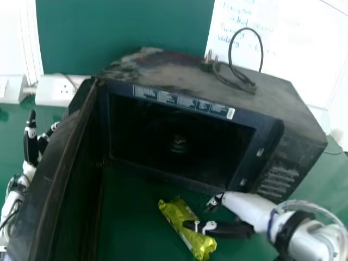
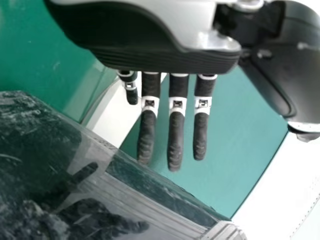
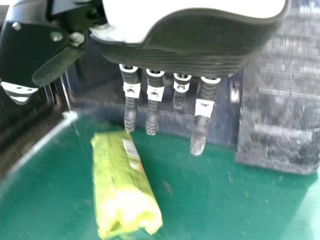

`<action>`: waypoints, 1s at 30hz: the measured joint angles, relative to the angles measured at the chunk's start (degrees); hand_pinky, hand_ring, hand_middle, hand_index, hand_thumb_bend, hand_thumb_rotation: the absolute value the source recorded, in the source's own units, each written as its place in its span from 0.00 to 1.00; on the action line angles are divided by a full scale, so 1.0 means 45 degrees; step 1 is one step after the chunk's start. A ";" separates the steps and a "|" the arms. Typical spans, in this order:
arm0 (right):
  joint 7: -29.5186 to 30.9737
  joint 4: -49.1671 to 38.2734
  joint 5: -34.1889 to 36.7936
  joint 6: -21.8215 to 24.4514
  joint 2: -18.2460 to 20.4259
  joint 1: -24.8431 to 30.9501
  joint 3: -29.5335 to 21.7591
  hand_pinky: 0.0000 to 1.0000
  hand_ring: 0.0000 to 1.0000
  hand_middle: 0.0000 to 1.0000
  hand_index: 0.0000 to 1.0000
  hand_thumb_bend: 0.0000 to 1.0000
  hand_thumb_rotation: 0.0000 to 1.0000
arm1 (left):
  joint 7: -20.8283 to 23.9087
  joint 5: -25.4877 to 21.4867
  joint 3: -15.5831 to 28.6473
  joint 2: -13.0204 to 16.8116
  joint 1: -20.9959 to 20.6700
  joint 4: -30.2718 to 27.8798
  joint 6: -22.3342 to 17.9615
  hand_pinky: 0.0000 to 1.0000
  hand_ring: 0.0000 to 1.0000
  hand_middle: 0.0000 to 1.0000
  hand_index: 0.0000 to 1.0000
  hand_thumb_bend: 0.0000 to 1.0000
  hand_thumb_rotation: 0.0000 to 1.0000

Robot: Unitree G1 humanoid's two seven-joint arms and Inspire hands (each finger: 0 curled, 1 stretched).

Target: Put biscuit inside oven

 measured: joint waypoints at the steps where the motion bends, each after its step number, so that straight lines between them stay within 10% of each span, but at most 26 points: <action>1: -0.0017 0.0027 -0.0265 -0.0001 -0.0010 -0.0041 0.0301 0.42 0.68 0.77 0.79 1.00 0.54 | 0.0000 0.0000 0.0000 0.0000 0.0000 0.0000 0.0001 0.25 0.33 0.42 0.55 0.77 0.25; 13: 0.0558 0.0601 -0.2853 0.1018 0.0609 -0.1478 0.3740 0.51 0.68 0.73 0.78 0.96 0.49 | -0.0113 0.0000 -0.0001 0.0000 -0.0012 0.0045 -0.0003 0.25 0.33 0.42 0.55 0.78 0.25; 30: 0.2064 0.1547 -0.5618 0.1007 0.2224 -0.1766 0.5023 0.54 0.68 0.74 0.81 0.90 0.47 | -0.0088 0.0004 -0.0004 -0.0007 -0.0014 0.0045 -0.0002 0.24 0.33 0.41 0.55 0.78 0.25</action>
